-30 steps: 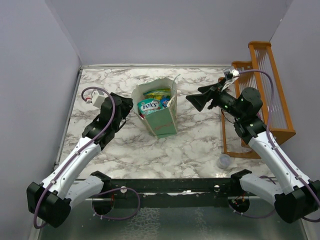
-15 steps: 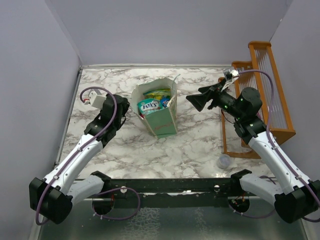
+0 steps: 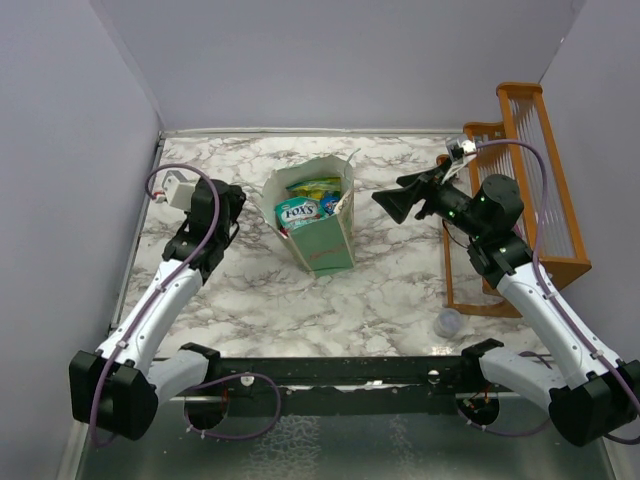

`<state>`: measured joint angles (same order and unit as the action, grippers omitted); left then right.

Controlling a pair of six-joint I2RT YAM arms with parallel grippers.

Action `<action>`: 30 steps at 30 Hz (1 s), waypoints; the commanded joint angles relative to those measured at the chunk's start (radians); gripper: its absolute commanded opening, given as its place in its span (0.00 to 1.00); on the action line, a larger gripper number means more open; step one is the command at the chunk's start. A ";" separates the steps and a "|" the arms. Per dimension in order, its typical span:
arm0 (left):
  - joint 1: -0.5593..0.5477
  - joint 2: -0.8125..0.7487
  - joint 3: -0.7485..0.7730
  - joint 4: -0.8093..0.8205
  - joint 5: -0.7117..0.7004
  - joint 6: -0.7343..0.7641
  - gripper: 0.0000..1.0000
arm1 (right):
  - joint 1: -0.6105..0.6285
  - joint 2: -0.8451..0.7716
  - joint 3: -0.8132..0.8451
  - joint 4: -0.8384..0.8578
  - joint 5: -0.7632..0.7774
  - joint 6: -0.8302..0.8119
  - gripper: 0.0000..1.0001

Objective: Take the snacks out of the paper bag
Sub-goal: Adjust the paper bag at the center of the board.

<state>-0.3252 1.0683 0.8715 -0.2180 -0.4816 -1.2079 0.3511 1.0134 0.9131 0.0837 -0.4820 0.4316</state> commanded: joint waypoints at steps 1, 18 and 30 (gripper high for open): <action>0.049 0.006 -0.031 0.096 0.146 0.036 0.45 | -0.006 -0.003 0.006 -0.008 0.025 -0.013 0.99; 0.106 -0.078 -0.055 0.113 0.147 0.177 0.02 | -0.006 -0.006 0.014 -0.016 0.023 -0.007 0.99; 0.181 -0.031 0.198 0.054 0.158 0.432 0.00 | -0.007 0.015 0.057 -0.052 0.015 -0.020 0.99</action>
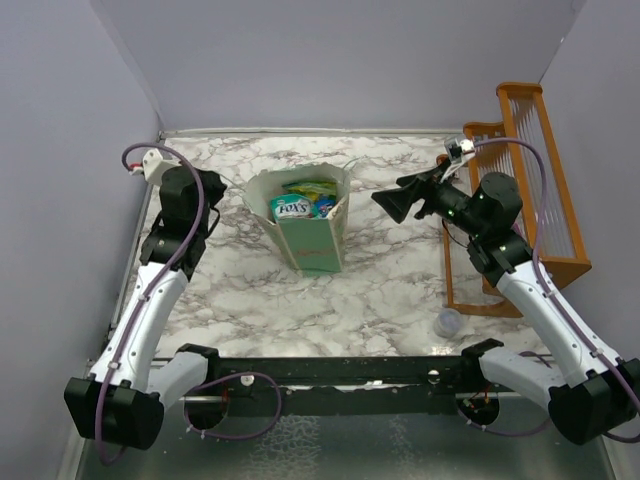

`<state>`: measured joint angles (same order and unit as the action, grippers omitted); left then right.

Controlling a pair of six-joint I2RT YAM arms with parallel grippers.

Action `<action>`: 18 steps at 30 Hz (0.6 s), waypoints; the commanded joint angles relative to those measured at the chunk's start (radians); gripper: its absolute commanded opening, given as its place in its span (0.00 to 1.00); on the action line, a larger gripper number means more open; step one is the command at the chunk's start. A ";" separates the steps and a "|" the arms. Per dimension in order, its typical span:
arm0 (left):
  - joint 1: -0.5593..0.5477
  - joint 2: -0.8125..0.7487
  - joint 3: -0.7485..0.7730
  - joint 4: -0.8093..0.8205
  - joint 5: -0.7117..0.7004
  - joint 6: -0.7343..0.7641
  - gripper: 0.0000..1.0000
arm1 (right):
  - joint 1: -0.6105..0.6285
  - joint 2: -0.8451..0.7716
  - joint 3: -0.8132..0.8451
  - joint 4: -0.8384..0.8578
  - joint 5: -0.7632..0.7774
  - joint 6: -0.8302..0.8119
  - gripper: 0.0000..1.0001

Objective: Take the snacks out of the paper bag
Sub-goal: Adjust the paper bag at the center of the board.

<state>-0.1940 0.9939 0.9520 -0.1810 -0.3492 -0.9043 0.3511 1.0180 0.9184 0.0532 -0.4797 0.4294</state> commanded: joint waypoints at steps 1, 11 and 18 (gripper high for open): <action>0.060 0.065 0.151 0.006 0.041 0.145 0.00 | -0.006 0.013 0.055 -0.026 0.009 -0.018 0.99; 0.142 0.194 0.392 0.045 0.288 0.393 0.00 | -0.006 0.079 0.094 -0.079 -0.059 -0.033 0.99; 0.143 0.198 0.381 0.248 0.669 0.442 0.00 | -0.006 0.124 0.136 -0.073 -0.166 -0.043 0.99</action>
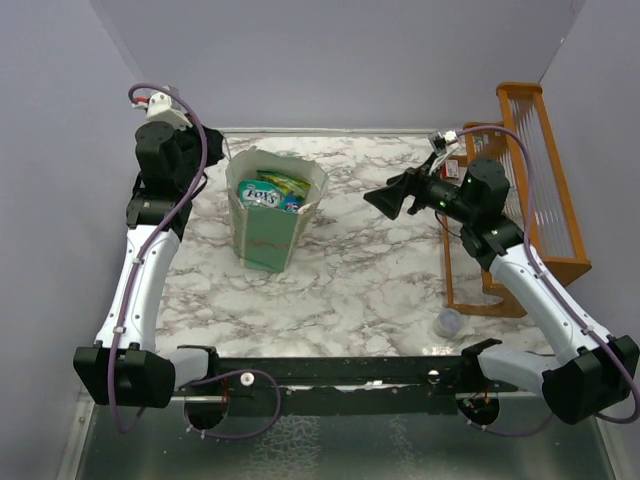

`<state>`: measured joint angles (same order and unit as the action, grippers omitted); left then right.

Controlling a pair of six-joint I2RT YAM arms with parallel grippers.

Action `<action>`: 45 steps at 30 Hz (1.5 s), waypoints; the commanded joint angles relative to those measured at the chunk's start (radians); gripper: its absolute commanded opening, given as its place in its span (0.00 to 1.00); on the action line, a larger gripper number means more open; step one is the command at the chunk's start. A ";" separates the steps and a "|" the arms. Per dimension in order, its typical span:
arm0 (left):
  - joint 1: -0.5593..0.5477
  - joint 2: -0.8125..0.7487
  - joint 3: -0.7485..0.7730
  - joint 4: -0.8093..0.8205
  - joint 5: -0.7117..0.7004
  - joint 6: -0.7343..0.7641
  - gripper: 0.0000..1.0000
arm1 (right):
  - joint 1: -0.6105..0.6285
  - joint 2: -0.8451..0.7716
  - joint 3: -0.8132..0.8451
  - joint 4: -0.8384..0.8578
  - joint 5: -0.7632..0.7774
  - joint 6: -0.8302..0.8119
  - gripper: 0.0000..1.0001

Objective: Take the snacks out of the paper bag
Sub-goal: Adjust the paper bag at the center of the board.

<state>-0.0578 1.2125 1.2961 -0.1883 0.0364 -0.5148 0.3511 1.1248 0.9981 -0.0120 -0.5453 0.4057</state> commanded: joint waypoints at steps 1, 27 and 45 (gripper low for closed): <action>0.006 -0.022 0.027 0.281 0.323 0.050 0.00 | -0.005 0.022 0.060 -0.006 -0.115 -0.017 0.99; 0.022 0.181 0.353 0.134 0.519 0.127 0.00 | 0.110 0.144 0.077 -0.017 -0.167 0.013 0.99; -0.156 0.133 0.142 0.306 0.791 0.075 0.00 | 0.217 0.264 0.181 -0.139 -0.042 -0.092 0.91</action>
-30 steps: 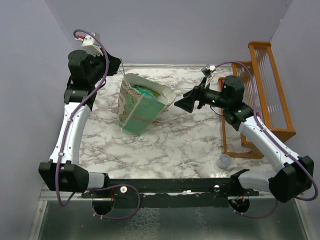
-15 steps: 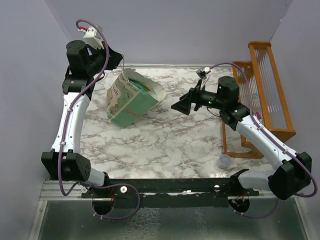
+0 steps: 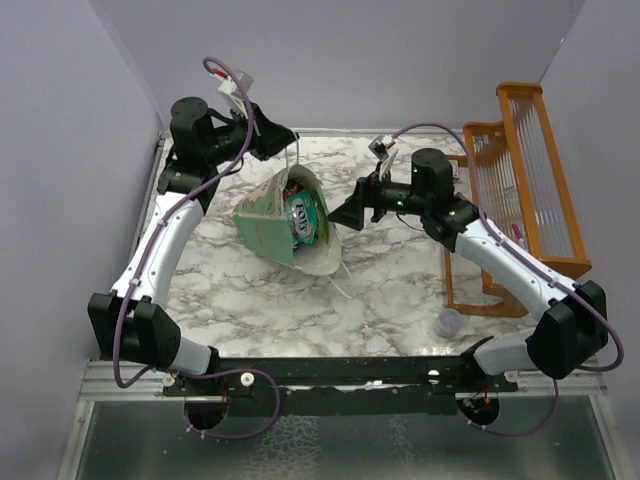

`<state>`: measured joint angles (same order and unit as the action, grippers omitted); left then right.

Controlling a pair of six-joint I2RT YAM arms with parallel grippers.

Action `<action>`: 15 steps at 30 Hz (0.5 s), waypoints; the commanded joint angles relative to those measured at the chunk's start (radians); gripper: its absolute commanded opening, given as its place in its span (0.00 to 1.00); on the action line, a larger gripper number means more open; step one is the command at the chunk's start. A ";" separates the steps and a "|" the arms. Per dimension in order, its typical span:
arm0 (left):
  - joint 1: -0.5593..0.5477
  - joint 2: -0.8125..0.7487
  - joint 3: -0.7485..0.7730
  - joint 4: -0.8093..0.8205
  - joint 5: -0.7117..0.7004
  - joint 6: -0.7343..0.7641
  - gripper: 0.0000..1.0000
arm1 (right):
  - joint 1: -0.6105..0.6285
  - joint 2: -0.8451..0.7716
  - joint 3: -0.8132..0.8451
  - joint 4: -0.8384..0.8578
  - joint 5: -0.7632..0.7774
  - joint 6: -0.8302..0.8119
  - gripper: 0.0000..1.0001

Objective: Take the snacks out of the paper bag
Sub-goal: Adjust the paper bag at the center of the board, then take out the snack from the paper bag.

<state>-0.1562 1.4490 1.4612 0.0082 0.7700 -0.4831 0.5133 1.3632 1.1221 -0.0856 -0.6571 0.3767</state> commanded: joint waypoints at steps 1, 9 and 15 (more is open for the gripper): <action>-0.074 -0.119 -0.046 0.105 0.054 0.058 0.00 | 0.075 0.026 0.056 -0.065 0.077 -0.068 0.91; -0.100 -0.218 -0.202 0.136 0.034 0.101 0.00 | 0.161 -0.034 0.015 -0.096 0.198 -0.168 0.77; -0.100 -0.245 -0.249 0.150 0.007 0.108 0.00 | 0.315 -0.055 -0.050 -0.037 0.381 -0.059 0.55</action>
<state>-0.2558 1.2488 1.2221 0.0689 0.7879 -0.3927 0.7254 1.3396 1.1328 -0.1631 -0.4458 0.2565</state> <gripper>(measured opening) 0.028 0.647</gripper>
